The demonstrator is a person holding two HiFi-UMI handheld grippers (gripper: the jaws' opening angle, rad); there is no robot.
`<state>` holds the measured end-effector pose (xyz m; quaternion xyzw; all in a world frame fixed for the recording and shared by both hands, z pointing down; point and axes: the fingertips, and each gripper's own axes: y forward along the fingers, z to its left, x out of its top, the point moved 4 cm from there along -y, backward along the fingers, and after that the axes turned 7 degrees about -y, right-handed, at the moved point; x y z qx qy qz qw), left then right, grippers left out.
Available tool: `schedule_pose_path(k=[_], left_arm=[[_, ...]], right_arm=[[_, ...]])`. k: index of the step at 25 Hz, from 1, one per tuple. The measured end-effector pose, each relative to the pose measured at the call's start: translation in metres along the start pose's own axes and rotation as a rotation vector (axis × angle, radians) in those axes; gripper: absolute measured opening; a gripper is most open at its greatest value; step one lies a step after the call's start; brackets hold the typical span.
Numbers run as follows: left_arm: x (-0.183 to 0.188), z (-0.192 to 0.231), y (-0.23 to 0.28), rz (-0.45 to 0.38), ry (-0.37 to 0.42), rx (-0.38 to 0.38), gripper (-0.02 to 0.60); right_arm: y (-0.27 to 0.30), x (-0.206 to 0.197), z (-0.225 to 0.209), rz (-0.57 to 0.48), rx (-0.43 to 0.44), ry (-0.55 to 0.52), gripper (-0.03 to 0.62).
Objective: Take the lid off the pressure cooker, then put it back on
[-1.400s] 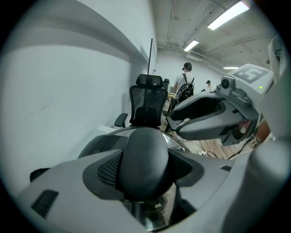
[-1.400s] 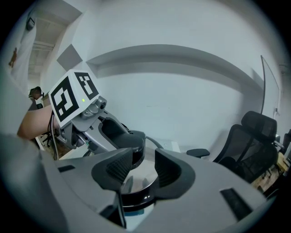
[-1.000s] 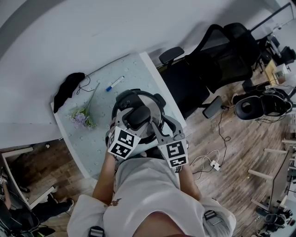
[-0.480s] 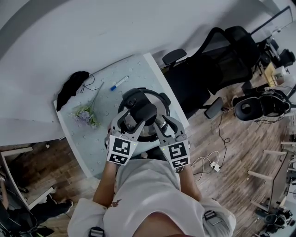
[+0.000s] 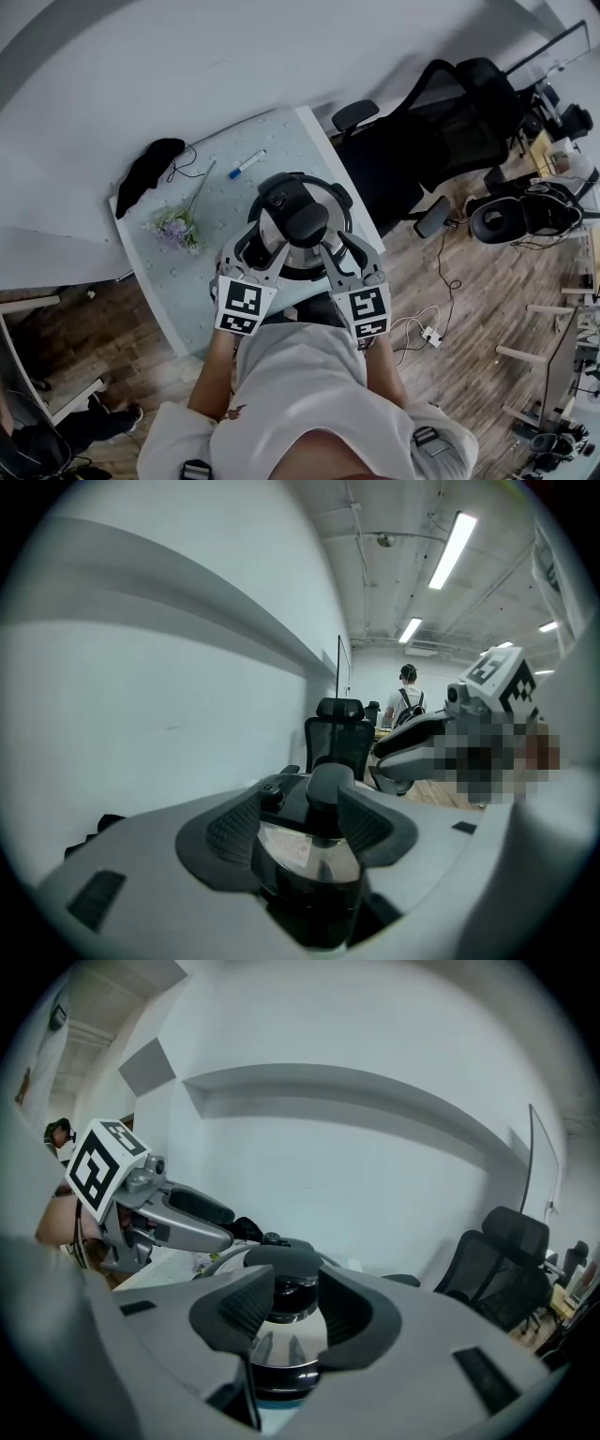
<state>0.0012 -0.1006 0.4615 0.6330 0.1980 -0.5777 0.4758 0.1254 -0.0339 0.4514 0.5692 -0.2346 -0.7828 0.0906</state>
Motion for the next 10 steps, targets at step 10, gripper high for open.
schedule_pose_path(k=[10], left_arm=[[0.018, 0.001, -0.025, -0.129, -0.011, 0.051, 0.247]], right_arm=[[-0.008, 0.023, 0.000, -0.083, -0.025, -0.035, 0.146]])
